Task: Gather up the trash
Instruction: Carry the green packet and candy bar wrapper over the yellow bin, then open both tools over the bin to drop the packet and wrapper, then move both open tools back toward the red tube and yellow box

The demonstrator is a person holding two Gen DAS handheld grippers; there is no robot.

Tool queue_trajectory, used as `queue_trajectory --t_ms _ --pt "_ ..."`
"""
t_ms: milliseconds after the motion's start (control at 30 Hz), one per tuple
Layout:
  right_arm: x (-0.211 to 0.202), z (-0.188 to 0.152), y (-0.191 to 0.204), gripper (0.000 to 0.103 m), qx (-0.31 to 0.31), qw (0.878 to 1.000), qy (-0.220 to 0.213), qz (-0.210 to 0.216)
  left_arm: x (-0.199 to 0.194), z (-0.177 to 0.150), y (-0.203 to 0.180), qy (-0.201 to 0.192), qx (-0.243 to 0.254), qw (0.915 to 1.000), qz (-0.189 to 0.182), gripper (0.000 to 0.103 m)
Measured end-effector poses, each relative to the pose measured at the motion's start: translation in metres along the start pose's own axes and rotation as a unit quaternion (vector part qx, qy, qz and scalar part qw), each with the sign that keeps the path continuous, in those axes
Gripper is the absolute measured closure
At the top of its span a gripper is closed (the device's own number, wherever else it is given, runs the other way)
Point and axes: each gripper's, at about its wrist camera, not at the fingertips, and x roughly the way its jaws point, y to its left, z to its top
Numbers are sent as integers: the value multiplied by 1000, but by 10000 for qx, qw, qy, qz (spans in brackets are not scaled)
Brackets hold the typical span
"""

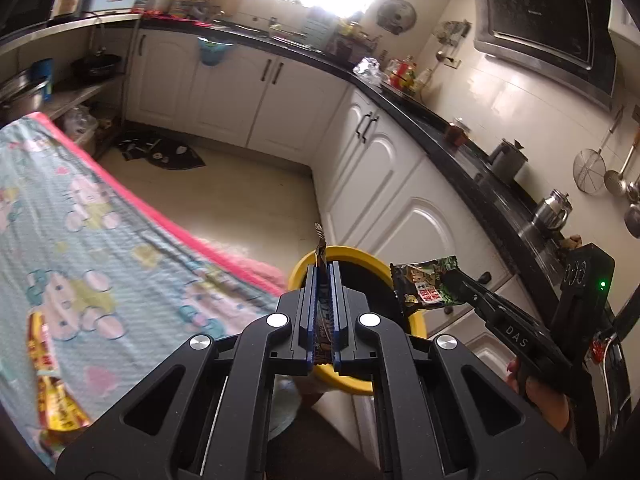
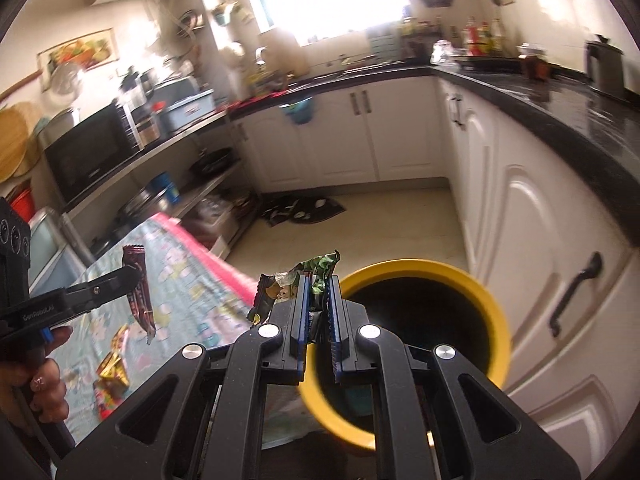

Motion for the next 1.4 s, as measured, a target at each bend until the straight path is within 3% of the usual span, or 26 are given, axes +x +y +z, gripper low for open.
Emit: queue_trajectory --t_ms 500,1000,1100,1133,1167,1200,1233,1267,1333,1400 --pt "4 -13 -58 94 319 9953 29 -913 78 2 -48 322 187 9986 -385 101" --pt "45 -40 -75 93 376 9918 548 -1091 128 -3 -57 645 306 9970 -290 100" --pt "50 -45 -77 92 379 9915 605 -1090 134 -5 -55 716 289 9966 -278 98" --pt "52 -46 -77 84 389 9912 613 -1109 136 -6 -54 736 295 9965 -262 97" --pt "54 -47 -78 77 426 9908 634 -1115 138 -7 -54 748 298 9964 -252 93" --pt "56 -47 -79 62 461 9905 643 -1128 138 -7 -52 739 298 9966 -213 80" --pt "56 -48 -79 57 495 9901 630 -1151 139 -8 -51 740 296 9967 -166 72" --pt "56 -49 -81 57 528 9899 618 -1159 138 -8 -49 727 291 9969 -106 60" --pt "56 -50 -81 57 547 9900 634 -1134 136 -9 -44 711 288 9971 -13 58" --pt "56 -49 -79 55 534 9901 635 -1131 132 -9 -39 680 266 9973 54 46"
